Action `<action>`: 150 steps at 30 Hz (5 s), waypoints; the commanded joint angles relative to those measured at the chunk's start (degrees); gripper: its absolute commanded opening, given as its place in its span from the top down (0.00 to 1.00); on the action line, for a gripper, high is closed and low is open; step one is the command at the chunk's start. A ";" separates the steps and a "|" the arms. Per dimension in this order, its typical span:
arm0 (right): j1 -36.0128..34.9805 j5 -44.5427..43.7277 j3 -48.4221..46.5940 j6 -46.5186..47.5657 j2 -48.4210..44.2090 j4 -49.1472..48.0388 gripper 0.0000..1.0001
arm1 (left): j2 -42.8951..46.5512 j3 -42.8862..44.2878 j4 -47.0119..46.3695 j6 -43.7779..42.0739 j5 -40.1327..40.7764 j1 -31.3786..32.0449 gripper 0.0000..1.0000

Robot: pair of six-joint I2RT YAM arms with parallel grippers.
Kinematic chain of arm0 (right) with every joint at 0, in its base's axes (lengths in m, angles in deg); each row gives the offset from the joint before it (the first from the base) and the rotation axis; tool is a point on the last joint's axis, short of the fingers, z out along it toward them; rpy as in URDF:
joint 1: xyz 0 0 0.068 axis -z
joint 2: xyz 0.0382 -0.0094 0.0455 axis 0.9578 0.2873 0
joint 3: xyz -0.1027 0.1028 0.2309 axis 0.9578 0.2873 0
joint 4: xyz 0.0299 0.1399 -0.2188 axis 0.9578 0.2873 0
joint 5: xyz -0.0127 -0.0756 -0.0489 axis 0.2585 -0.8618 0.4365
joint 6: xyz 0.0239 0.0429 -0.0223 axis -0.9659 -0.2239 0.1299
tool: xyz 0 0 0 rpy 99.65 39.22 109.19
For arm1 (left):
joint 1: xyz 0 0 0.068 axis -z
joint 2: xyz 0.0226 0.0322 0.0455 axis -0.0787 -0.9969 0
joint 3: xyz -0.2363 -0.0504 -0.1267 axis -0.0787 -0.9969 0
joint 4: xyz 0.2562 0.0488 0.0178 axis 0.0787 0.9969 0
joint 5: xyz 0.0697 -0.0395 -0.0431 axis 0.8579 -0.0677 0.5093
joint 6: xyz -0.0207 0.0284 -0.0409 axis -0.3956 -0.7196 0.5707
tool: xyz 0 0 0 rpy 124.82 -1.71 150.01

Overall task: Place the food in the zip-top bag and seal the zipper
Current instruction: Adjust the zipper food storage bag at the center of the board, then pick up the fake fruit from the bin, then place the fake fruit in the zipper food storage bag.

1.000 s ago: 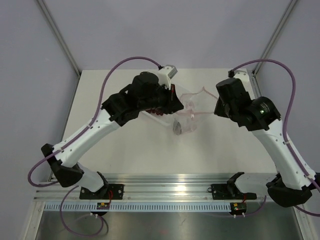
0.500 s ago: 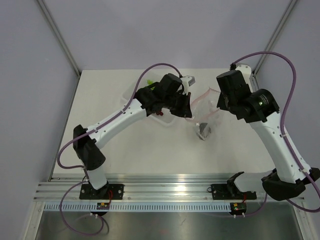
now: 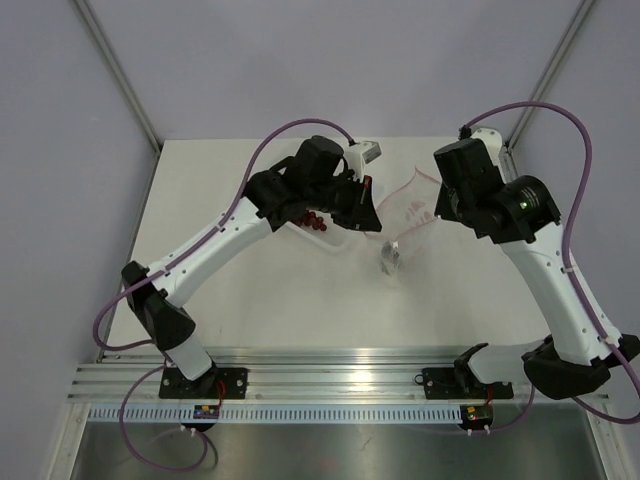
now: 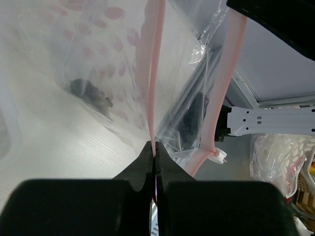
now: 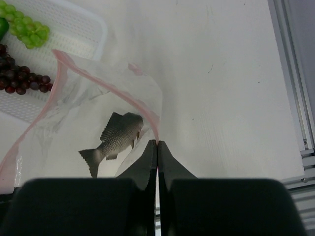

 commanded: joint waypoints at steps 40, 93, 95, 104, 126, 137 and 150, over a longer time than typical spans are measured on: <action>4.19 17.82 11.74 -1.02 12.03 -25.58 1.00 | -10.47 2.42 4.17 -9.35 11.91 -25.09 0.35; 4.19 22.74 14.02 -2.69 9.31 -24.61 1.00 | -53.99 30.20 -10.93 5.07 22.93 -27.29 0.30; 4.28 22.74 14.11 -2.78 9.31 -24.53 1.00 | -54.08 30.11 -10.67 5.07 22.41 -27.29 0.35; 4.19 22.30 14.72 -3.13 8.60 -24.44 1.00 | -41.53 21.51 -16.29 4.72 20.38 -27.20 0.85; 4.19 22.83 18.42 -4.71 5.44 -27.16 1.00 | 5.06 -8.53 -16.72 1.28 8.79 -17.45 1.00; 4.19 25.64 20.09 -6.64 3.07 -27.78 1.00 | 8.06 -19.55 -24.90 9.02 5.62 -8.49 1.00; 4.28 26.08 20.09 -7.09 1.22 -27.69 1.00 | -2.04 -16.82 -25.18 11.05 6.93 -3.03 1.00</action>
